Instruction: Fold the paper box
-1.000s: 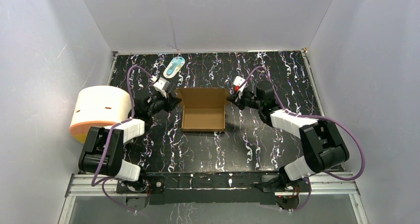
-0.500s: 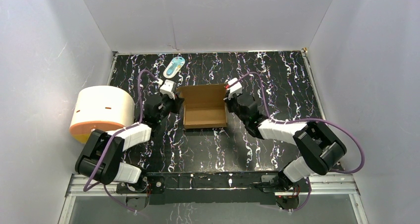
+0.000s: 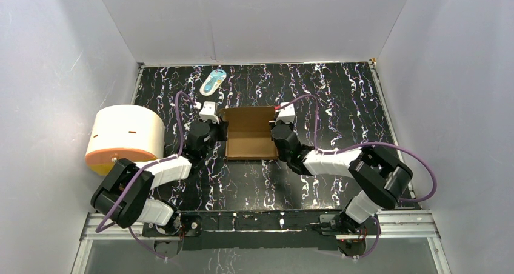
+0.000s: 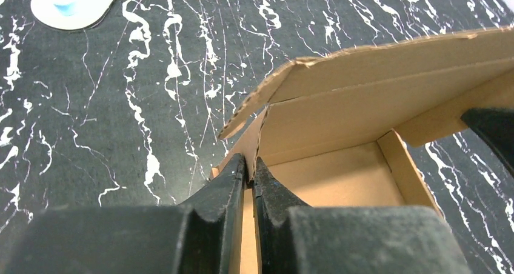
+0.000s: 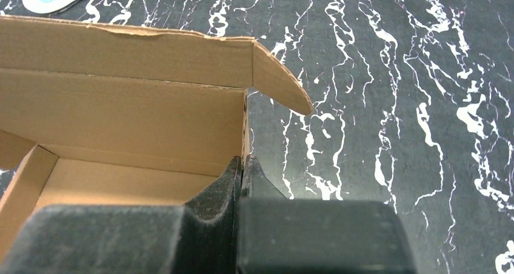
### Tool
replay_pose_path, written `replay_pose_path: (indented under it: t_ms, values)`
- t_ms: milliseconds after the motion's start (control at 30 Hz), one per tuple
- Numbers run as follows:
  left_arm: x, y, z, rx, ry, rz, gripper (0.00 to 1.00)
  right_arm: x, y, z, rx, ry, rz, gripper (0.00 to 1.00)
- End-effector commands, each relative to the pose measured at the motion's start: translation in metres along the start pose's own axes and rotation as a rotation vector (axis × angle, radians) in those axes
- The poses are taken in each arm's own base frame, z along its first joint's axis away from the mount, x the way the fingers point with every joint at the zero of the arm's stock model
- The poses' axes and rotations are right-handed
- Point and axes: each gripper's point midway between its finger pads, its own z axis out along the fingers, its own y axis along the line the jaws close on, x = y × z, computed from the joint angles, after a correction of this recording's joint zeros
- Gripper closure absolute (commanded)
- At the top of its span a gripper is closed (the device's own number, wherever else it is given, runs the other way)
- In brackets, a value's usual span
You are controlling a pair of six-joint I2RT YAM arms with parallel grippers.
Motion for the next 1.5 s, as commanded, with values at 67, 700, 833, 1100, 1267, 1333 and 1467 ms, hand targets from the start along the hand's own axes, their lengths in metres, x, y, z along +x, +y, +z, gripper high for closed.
replay_pose_path:
  t_ms: [67, 700, 833, 1100, 1267, 1333, 1467]
  values:
    - [-0.001, -0.023, -0.009, 0.036, -0.043, -0.133, 0.93, -0.005, 0.024, -0.007, 0.009, -0.033, 0.171, 0.96]
    - [0.047, -0.026, -0.037, 0.036, 0.043, -0.222, 0.90, 0.061, 0.010, -0.035, 0.106, 0.054, 0.205, 0.94]
    - [0.057, -0.027, -0.047, 0.056, 0.063, -0.216, 0.89, 0.069, 0.008, -0.043, 0.102, 0.063, 0.197, 0.92]
    - [0.055, -0.026, -0.073, 0.088, 0.041, -0.250, 0.77, 0.074, 0.006, -0.060, 0.068, 0.084, 0.165, 0.75]
    - [0.058, -0.021, -0.093, 0.075, 0.076, -0.287, 0.60, 0.079, 0.003, -0.075, 0.022, 0.145, 0.155, 0.58]
    - [0.059, -0.018, -0.102, 0.058, 0.099, -0.302, 0.52, 0.079, 0.002, -0.083, -0.006, 0.171, 0.150, 0.51]
    - [0.047, -0.015, -0.119, 0.036, 0.108, -0.333, 0.34, 0.066, -0.003, -0.100, -0.065, 0.209, 0.119, 0.36]
